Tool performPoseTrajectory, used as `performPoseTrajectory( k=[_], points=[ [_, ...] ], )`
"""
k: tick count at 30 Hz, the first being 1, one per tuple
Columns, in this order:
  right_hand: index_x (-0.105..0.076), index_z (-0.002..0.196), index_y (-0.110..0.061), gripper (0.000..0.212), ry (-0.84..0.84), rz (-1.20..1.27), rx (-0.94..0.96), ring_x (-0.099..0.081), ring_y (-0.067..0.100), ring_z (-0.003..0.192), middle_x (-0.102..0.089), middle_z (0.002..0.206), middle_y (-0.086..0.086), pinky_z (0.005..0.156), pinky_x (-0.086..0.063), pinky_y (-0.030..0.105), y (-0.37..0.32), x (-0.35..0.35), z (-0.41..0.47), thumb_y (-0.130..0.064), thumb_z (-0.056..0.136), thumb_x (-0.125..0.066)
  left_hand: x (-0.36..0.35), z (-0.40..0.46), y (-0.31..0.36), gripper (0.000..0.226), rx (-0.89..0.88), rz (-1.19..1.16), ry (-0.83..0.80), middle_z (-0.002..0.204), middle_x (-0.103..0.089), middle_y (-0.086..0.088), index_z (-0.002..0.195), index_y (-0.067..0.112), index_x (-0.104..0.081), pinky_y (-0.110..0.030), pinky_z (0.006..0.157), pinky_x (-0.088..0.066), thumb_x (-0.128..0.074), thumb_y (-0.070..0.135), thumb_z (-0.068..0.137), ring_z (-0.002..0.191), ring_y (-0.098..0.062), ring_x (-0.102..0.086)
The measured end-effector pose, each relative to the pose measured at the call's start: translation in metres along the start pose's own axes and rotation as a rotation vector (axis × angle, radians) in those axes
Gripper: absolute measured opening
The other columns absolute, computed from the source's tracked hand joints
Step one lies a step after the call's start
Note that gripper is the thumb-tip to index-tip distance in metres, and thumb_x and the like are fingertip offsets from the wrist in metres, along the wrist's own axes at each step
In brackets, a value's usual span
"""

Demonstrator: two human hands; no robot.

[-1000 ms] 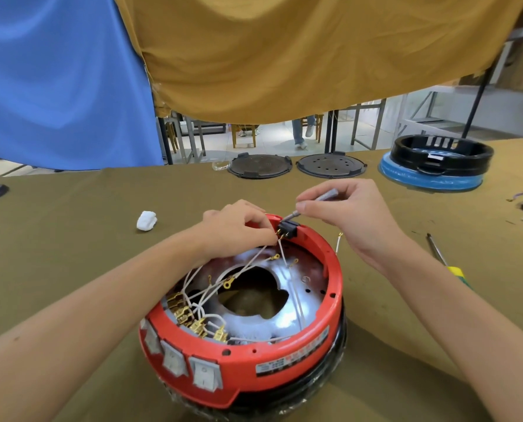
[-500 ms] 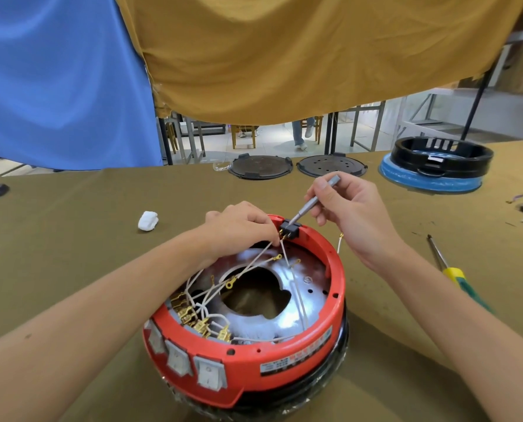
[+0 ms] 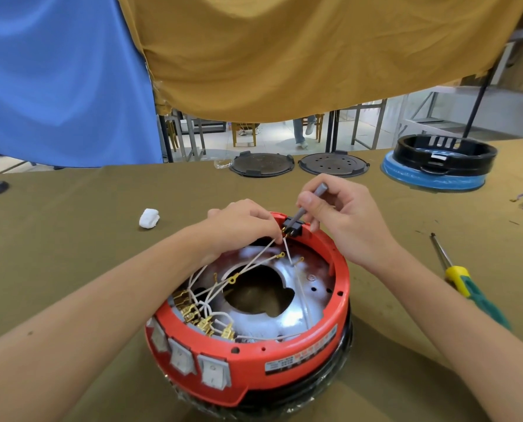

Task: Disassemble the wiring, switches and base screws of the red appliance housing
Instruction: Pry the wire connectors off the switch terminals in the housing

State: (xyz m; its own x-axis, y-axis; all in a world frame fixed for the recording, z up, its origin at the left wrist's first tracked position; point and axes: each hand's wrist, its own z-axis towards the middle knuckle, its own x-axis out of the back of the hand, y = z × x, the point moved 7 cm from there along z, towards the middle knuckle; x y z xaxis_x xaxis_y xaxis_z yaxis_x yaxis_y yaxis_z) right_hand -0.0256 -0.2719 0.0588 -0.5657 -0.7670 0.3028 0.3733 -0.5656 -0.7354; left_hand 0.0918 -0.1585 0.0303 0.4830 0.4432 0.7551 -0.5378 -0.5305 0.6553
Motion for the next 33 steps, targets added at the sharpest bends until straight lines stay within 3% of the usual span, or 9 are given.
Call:
performPoseTrajectory(
  k=[4, 7, 18, 25, 30, 33],
  points=[
    [-0.064, 0.082, -0.019, 0.017, -0.08, -0.051, 0.096, -0.06, 0.008, 0.064, -0.063, 0.079, 0.001, 0.061, -0.049, 0.019, -0.009, -0.008, -0.003, -0.007, 0.094, -0.064, -0.002, -0.001, 0.003, 0.018, -0.025, -0.001, -0.025, 0.11, -0.064, 0.011, 0.072, 0.034, -0.077, -0.045, 0.11, -0.026, -0.066, 0.048, 0.067, 0.12, -0.019, -0.046],
    [-0.067, 0.084, -0.012, 0.012, -0.096, -0.078, 0.128, -0.059, 0.008, 0.065, -0.063, 0.082, 0.005, 0.062, -0.048, 0.017, -0.011, -0.009, -0.004, -0.006, 0.093, -0.066, -0.002, 0.0, 0.004, 0.025, -0.026, -0.012, -0.032, 0.108, -0.065, 0.011, 0.071, 0.034, -0.077, -0.046, 0.11, -0.028, -0.06, 0.049, 0.06, 0.119, -0.02, -0.048],
    [-0.063, 0.083, 0.0, 0.017, 0.125, 0.188, -0.077, -0.054, 0.004, 0.055, -0.059, 0.07, 0.006, 0.058, -0.049, 0.018, 0.013, 0.001, -0.002, -0.002, 0.098, -0.057, -0.002, -0.001, 0.004, 0.027, -0.021, -0.005, -0.019, 0.106, -0.065, 0.013, 0.074, 0.034, -0.077, -0.045, 0.11, -0.027, -0.061, 0.048, 0.057, 0.117, -0.019, -0.048],
    [-0.063, 0.083, -0.017, 0.018, -0.013, -0.087, 0.121, -0.061, 0.005, 0.064, -0.06, 0.076, -0.008, 0.06, -0.046, 0.013, -0.009, -0.006, -0.006, -0.003, 0.095, -0.063, -0.002, -0.003, 0.007, 0.025, -0.029, 0.001, -0.023, 0.102, -0.065, 0.014, 0.071, 0.035, -0.076, -0.044, 0.111, -0.027, -0.059, 0.048, 0.058, 0.115, -0.014, -0.05],
    [-0.068, 0.083, -0.012, 0.011, -0.078, -0.236, 0.213, -0.057, 0.004, 0.07, -0.061, 0.085, -0.003, 0.065, -0.049, 0.027, -0.017, -0.011, -0.006, -0.01, 0.094, -0.065, -0.002, -0.002, 0.005, 0.024, -0.026, -0.009, -0.026, 0.106, -0.067, 0.008, 0.07, 0.035, -0.076, -0.044, 0.111, -0.028, -0.061, 0.049, 0.056, 0.117, -0.017, -0.051],
    [-0.068, 0.083, -0.011, 0.011, -0.077, -0.224, 0.21, -0.057, 0.005, 0.07, -0.061, 0.084, -0.003, 0.066, -0.049, 0.029, -0.016, -0.009, -0.006, -0.008, 0.094, -0.066, -0.003, -0.001, 0.005, 0.02, -0.035, -0.018, -0.037, 0.108, -0.066, 0.006, 0.065, 0.037, -0.075, -0.045, 0.111, -0.03, -0.061, 0.049, 0.057, 0.12, -0.021, -0.049]
  ],
)
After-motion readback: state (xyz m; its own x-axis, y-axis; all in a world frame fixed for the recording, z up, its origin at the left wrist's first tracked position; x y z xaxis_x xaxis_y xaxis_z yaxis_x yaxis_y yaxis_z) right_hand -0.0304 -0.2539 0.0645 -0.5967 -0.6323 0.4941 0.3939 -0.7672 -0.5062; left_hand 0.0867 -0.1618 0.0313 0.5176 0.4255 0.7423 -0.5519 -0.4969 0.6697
